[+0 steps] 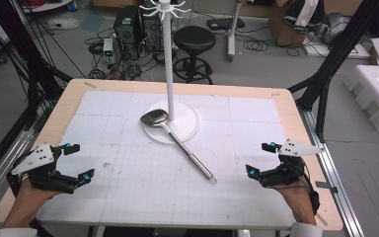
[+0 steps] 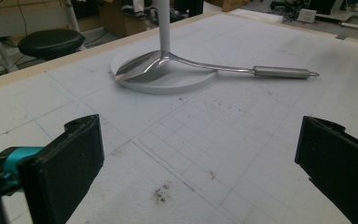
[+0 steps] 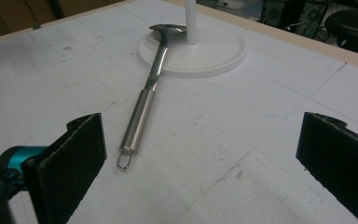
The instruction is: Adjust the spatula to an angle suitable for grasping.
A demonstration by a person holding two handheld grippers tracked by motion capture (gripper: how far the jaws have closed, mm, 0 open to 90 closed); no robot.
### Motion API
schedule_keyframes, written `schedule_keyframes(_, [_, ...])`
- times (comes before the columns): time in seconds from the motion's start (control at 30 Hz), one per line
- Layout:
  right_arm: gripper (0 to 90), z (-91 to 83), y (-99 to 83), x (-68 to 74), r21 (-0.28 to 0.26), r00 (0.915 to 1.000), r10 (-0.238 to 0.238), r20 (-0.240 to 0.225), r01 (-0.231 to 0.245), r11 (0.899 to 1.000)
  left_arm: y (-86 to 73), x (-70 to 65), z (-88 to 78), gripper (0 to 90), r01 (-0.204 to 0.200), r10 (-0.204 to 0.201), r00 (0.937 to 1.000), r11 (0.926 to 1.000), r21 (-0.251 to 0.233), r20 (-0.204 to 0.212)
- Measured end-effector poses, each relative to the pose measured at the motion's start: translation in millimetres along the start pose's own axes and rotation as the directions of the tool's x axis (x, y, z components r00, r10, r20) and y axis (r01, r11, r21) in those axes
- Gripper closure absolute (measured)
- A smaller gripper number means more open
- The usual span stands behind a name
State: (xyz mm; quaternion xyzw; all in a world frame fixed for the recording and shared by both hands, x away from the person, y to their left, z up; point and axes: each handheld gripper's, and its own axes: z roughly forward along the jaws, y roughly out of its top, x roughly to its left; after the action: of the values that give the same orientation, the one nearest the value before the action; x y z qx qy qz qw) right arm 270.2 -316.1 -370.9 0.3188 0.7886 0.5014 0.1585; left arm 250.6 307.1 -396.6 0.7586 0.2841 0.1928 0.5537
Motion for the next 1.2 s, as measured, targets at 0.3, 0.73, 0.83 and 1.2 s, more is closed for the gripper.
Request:
schedule_keyframes(0.3, [0.4,11.7,22.8,-1.7,0.131,0.9976,-0.056,-0.040,0.061,0.990,-0.4,-0.2,0.6,1.7,0.001,-0.001,1.0000,1.0000,0.005,0.003])
schedule_keyframes(0.73, [0.4,29.9,60.6,1.4,0.349,0.9817,-0.120,-0.148,0.165,0.922,-0.3,0.0,-0.6,1.7,0.000,0.000,1.0000,1.0000,0.000,0.008])
schedule_keyframes(0.83, [0.5,33.2,65.1,1.5,0.366,0.9791,-0.117,-0.167,0.172,0.915,-0.2,-0.3,-0.4,1.7,0.001,-0.001,1.0000,1.0000,-0.001,0.008])
schedule_keyframes(1.2, [5.2,54.5,89.2,4.6,0.477,0.9643,-0.157,-0.213,0.243,0.845,-0.3,0.1,-0.6,1.7,0.002,-0.002,1.0000,1.0000,0.000,0.008])
